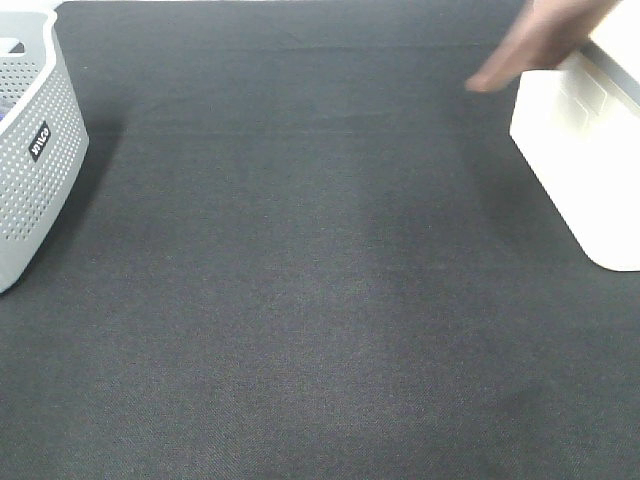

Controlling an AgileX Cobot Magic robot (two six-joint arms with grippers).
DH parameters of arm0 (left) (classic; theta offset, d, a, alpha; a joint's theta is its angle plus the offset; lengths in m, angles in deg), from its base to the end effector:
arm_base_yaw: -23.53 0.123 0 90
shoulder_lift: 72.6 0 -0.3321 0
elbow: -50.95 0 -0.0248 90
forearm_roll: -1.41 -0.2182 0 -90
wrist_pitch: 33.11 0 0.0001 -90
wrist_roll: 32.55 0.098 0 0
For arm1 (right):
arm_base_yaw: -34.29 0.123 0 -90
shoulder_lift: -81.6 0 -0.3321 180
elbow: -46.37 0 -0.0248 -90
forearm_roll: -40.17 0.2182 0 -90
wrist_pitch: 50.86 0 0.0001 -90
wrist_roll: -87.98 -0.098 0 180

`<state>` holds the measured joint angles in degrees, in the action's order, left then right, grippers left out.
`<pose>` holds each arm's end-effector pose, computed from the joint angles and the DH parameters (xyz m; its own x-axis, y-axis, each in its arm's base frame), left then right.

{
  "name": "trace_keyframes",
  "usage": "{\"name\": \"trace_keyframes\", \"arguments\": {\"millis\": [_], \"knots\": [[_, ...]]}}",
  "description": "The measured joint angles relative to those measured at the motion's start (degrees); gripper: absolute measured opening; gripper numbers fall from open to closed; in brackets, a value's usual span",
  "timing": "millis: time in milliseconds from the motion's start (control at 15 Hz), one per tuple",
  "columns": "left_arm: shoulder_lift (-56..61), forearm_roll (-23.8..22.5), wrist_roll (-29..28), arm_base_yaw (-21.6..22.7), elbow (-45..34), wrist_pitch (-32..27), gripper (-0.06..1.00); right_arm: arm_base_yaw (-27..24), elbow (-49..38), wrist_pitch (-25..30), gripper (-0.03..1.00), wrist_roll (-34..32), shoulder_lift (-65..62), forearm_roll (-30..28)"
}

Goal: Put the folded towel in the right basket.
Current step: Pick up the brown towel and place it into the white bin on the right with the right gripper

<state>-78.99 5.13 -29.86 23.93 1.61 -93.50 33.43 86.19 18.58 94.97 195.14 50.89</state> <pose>-0.0758 -0.0061 0.2602 -0.4387 0.0117 -0.8985 0.0502 0.9987 -0.0115 0.3936 0.0112 0.4355 -0.7905 -0.0429 -0.6110 -0.1346 0.9853 0.1050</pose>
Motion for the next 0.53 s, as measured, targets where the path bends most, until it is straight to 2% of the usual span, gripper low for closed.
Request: {"name": "trace_keyframes", "arguments": {"millis": [333,533], "knots": [[0.00,0.00,0.00,0.00,0.00,0.00,0.88,-12.26,0.00,0.06,0.01,3.15,0.46,0.00],[0.00,0.00,0.00,0.00,0.00,0.00,0.88,-14.38,0.00,0.06,0.01,4.07,3.38,-1.03]]}}
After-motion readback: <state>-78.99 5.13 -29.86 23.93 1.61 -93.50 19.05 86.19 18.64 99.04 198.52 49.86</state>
